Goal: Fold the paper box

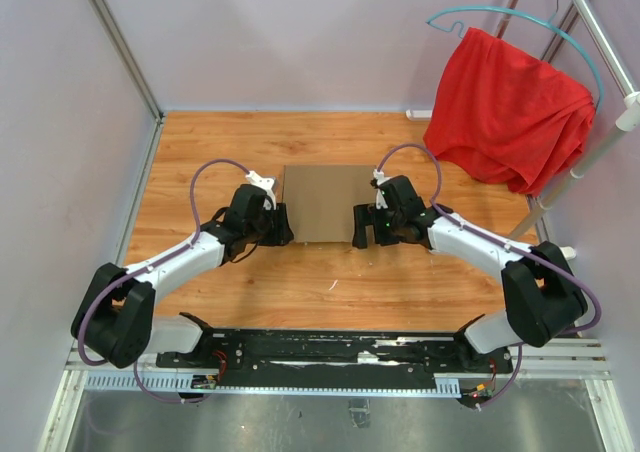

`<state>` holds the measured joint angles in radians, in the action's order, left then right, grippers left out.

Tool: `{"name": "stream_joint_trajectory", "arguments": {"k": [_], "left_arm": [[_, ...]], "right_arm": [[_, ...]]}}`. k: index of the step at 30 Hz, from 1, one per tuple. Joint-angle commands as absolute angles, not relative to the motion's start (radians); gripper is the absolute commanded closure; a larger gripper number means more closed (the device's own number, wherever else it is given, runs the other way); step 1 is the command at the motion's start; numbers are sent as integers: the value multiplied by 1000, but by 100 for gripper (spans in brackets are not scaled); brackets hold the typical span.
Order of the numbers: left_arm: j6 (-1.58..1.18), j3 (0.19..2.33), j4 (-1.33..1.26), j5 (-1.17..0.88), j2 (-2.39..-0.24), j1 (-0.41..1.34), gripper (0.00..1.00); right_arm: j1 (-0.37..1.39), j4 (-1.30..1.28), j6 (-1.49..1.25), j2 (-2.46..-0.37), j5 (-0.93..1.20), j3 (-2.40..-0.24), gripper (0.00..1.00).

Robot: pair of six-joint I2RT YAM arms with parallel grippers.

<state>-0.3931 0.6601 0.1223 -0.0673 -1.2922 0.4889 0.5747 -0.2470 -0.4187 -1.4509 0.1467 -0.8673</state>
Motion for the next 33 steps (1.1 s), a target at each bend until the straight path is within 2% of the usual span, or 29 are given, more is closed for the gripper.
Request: {"name": "stream_joint_trajectory", "arguments": {"k": [1,33], "left_arm": [[-393,648,105,-56,-1289,495,50],[-402,682,126,-93,-1236,495,51]], "right_arm": [[567,-240,-415,-1425,116,-832,2],[563,-168,-447,-1374,269,-842,0]]}}
